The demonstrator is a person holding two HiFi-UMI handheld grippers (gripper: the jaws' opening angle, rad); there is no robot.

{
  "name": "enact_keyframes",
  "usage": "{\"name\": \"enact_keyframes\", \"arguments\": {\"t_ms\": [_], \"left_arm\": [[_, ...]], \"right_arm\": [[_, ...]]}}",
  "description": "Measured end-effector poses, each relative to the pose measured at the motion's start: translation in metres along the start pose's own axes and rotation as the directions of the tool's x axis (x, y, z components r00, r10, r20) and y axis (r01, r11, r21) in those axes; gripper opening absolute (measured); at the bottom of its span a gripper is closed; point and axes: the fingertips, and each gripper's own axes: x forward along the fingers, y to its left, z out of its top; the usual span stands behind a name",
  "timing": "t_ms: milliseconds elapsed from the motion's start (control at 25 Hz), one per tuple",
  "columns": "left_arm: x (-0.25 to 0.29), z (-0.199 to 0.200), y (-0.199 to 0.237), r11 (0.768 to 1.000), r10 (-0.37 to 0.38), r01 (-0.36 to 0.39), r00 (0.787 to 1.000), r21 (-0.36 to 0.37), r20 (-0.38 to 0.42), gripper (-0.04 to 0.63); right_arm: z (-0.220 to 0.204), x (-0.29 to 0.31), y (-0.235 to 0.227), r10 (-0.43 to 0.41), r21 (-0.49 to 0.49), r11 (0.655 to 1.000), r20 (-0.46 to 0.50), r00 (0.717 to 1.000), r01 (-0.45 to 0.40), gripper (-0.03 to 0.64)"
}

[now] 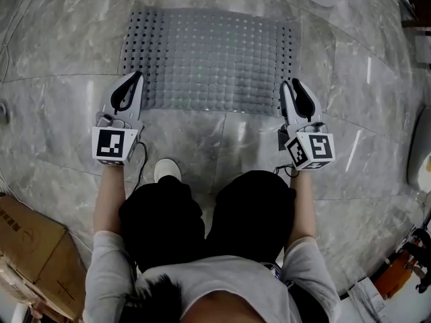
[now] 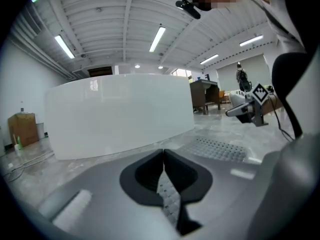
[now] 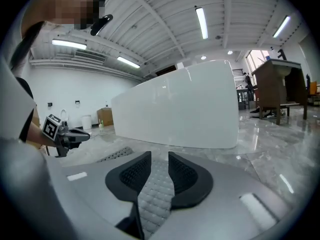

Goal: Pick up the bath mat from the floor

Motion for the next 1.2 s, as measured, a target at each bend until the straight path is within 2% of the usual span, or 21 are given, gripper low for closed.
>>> {"name": "enact_keyframes", "arguments": {"t_ms": [240, 440, 600, 760, 920, 1200], "left_arm": [[-0.004, -0.052, 0.017, 0.998, 0.048, -0.051, 0.996, -0.039, -0.076, 0.081], [-0.004, -0.091, 0.034, 0.992, 0.105, -0.116, 0.982, -0.060, -0.160, 0.146], [-0.001, -0.122, 0.043, 0.986, 0.118, -0.142, 0.966, -0.088, -0.229, 0.163], [0.003, -0.147, 0.048, 0.980, 0.101, -0.145, 0.951, -0.134, -0.291, 0.170], [0.005, -0.161, 0.055, 0.972, 0.100, -0.161, 0.944, -0.172, -0.314, 0.190], [0.011, -0.177, 0.075, 0.960, 0.140, -0.215, 0.922, -0.178, -0.361, 0.210]], "right_arm": [[-0.048, -0.003, -0.021, -0.043, 0.047, 0.998, -0.069, 0.997, 0.046, 0.147], [-0.086, -0.002, -0.035, -0.072, 0.070, 0.994, -0.132, 0.989, 0.082, 0.169], [-0.111, -0.002, -0.045, -0.093, 0.089, 0.990, -0.177, 0.980, 0.110, 0.207], [-0.134, -0.002, -0.054, -0.111, 0.087, 0.987, -0.225, 0.968, 0.133, 0.224], [-0.155, -0.001, -0.065, -0.133, 0.085, 0.983, -0.283, 0.950, 0.163, 0.245], [-0.191, 0.001, -0.087, -0.172, 0.090, 0.971, -0.377, 0.910, 0.221, 0.287]]}}
